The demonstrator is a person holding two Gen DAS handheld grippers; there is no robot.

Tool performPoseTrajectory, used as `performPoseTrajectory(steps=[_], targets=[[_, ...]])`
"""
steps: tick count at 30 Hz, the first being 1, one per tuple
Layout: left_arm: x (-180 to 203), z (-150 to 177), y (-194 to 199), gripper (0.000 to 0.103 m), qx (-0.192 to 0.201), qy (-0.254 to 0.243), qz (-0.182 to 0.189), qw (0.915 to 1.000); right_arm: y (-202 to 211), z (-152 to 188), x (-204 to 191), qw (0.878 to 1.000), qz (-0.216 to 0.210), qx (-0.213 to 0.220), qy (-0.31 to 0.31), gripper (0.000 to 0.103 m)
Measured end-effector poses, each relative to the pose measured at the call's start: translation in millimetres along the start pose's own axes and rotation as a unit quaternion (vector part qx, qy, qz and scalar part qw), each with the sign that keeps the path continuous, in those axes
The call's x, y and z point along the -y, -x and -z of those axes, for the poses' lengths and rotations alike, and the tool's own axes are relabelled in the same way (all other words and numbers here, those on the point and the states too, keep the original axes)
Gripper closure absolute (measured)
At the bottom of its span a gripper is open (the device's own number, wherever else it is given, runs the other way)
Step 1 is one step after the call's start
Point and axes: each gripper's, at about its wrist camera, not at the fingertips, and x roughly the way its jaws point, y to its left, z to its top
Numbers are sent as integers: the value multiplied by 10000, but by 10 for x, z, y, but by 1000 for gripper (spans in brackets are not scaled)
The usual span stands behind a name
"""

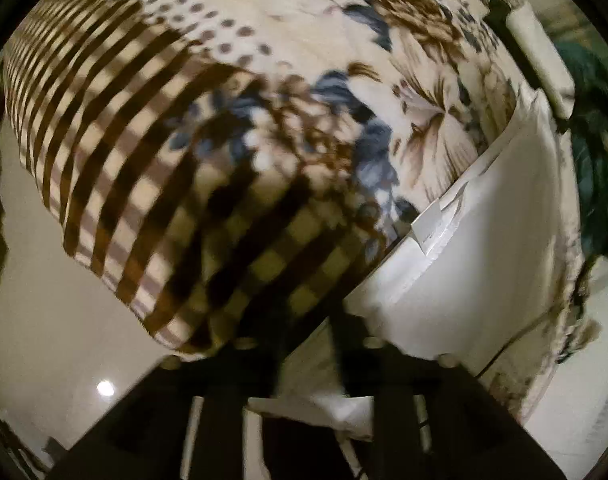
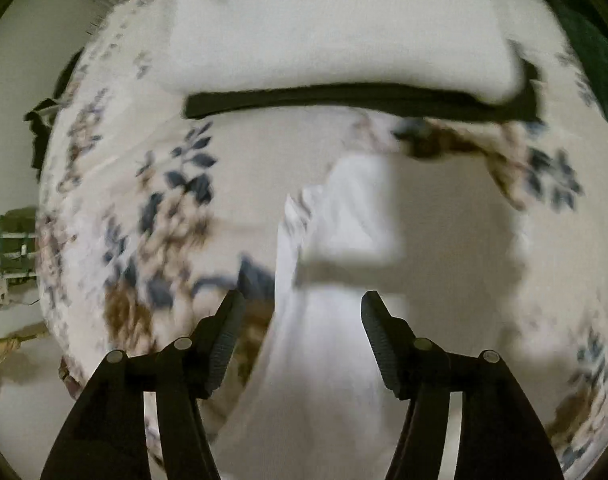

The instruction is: Fold small clothes

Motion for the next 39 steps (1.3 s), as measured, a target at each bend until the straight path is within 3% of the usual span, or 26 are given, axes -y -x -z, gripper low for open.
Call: performPoseTrajectory(steps=[1, 2, 6, 8, 10, 12, 15, 17, 19, 21, 23, 25, 27, 29, 32, 36, 39], targets=[[-48, -3, 4, 57, -46, 9, 111, 9999, 128, 270, 35, 10000, 54, -58, 58, 40], [-68, 2, 12, 51, -94, -23, 257, 9996, 186, 479, 66, 9998, 94, -136, 99, 40], [31, 41, -114, 48, -393, -518, 340, 9973, 156, 1622, 256, 9970, 24, -769, -55, 40], [134, 66, -204, 52, -457, -808, 286, 9953, -64, 2365, 404, 9914, -89, -1234, -426, 40], [238, 101, -251, 103, -386, -1094, 342, 9927, -363, 2992, 523, 9813, -295, -1643, -963, 40], [320, 124, -267, 102, -339, -1296, 138, 9909, -572, 3441, 619, 9717, -580, -1765, -1462, 40], [306, 138, -306, 102, -402, -1385, -268, 9892, -838, 3981, 633, 9697, -544, -1786, -1578, 60], [292, 107, -334, 101, -548, -1232, -440, 9899, -1033, 4338, 660, 9615, -387, -2111, -1716, 61], [250, 100, -186, 101, -668, -1143, -394, 9904, -1071, 4553, 696, 9548, -548, -2246, -1870, 61], [375, 21, 48, 100, -536, -1219, -417, 9902, -869, 4530, 734, 9598, -733, -1912, -1920, 61], [647, -158, 316, 86, -298, -1311, -257, 9906, -562, 4372, 769, 9686, -837, -1396, -1877, 59], [974, -404, 459, 25, -78, -1406, -3, 9900, -208, 4138, 865, 9733, -949, -798, -1931, 47], [1418, -756, 508, 24, 245, -1503, 538, 9869, 4, 3897, 979, 9727, -1060, -406, -2026, 45], [1779, -1092, 419, 24, 334, -1659, 822, 9821, 165, 3535, 1162, 9692, -1102, -24, -2203, 45], [2612, -1638, 118, 24, 515, -2131, 1234, 9678, 301, 2914, 1461, 9643, -1024, 479, -2397, 45], [3552, -2293, -544, 26, 222, -2797, 1366, 9500, 287, 2063, 1852, 9580, -936, 810, -2587, 45], [4080, -2556, -991, 28, 100, -3266, 1258, 9367, 186, 1442, 2112, 9540, -966, 838, -2710, 45]])
